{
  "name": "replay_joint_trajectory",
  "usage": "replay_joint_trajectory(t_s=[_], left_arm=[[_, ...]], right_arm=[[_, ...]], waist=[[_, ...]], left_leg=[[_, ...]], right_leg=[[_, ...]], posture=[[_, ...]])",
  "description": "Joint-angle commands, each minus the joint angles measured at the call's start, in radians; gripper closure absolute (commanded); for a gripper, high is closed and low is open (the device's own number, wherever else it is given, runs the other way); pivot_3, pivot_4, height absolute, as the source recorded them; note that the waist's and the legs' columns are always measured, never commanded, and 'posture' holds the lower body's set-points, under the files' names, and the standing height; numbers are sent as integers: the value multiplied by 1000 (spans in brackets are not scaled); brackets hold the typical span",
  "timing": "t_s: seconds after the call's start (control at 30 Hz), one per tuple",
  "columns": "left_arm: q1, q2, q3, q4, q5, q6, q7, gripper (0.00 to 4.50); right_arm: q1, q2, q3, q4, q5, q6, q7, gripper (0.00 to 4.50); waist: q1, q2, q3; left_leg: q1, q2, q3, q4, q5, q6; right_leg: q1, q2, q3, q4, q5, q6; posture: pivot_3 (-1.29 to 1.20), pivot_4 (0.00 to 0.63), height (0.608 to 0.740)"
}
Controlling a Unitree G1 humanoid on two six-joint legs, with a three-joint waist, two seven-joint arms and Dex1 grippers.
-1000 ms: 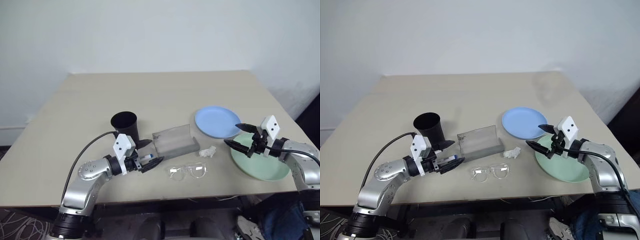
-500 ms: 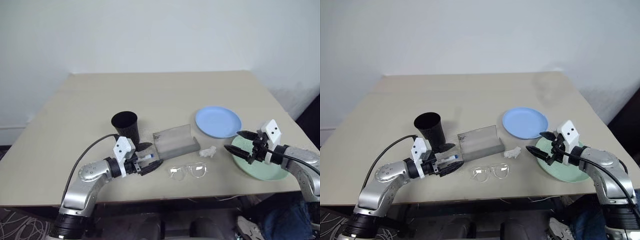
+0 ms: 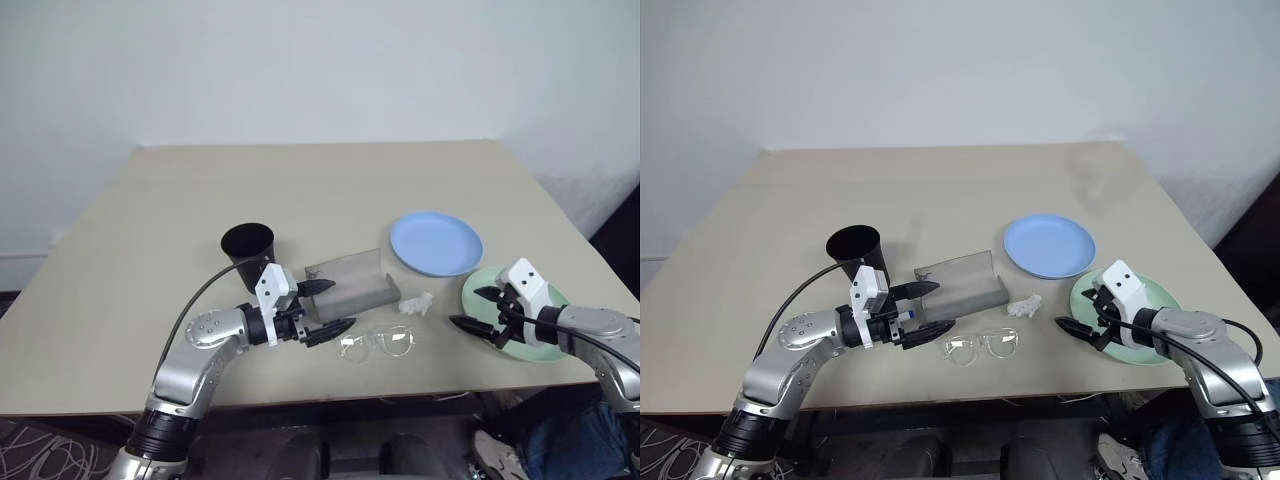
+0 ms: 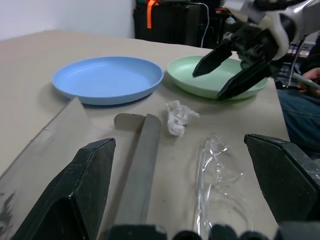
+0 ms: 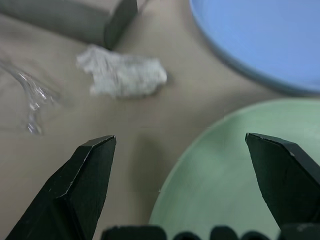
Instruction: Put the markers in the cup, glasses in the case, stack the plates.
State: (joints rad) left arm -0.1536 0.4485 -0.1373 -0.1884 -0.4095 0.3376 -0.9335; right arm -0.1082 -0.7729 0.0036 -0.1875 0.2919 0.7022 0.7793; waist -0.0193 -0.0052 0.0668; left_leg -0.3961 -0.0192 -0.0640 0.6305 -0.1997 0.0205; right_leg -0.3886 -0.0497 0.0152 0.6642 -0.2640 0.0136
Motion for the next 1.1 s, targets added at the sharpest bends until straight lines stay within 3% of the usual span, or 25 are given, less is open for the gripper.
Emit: replay_joint_trajectory(t_s=[0.03, 0.2, 0.53, 0.87, 1.03, 1.1], left_arm=[[-19, -8, 0, -32, -10, -6, 1, 127], [-23, -17, -5, -32, -5, -7, 7, 127], [-23, -15, 3, -37, -4, -9, 15, 0], [-31, -15, 2, -31, 0, -11, 22, 0], [-33, -15, 4, -25, 3, -14, 23, 0], [-33, -14, 5, -23, 4, -16, 22, 0]], right_arm=[[-29, -8, 25, 8, -61, 27, -56, 0], [-53, 5, 58, 58, -120, 1, -99, 0], [-91, 7, 104, 161, -199, -49, -124, 3197], [-195, 27, 136, 315, -285, -41, -186, 3197], [-231, 37, 143, 369, -316, -49, -201, 4326], [-248, 43, 144, 396, -332, -51, -210, 4469]], waist=[[0, 0, 0], [-1, -1, 0], [0, -2, 0], [-2, -2, 0], [-2, -2, 0], [-5, -2, 0]], left_leg=[[0, 0, 0, 0, 0, 0], [0, 0, 1, 0, -1, 2], [0, 0, 1, 6, -1, 4], [0, 0, 2, 8, -1, 5], [0, -1, 3, 8, -1, 5], [0, -1, 4, 8, -2, 5]], right_leg=[[0, 0, 0, -1, 1, 1], [1, 0, 1, -4, 2, 4], [2, -2, 1, -5, 5, 8], [2, -16, -5, -7, 5, 8], [3, -19, -5, -8, 5, 8], [2, -20, -5, -9, 5, 8]], posture=[[0, 0, 738], [0, 0, 738], [0, 0, 738], [0, 0, 738], [0, 0, 738], [0, 0, 738]])
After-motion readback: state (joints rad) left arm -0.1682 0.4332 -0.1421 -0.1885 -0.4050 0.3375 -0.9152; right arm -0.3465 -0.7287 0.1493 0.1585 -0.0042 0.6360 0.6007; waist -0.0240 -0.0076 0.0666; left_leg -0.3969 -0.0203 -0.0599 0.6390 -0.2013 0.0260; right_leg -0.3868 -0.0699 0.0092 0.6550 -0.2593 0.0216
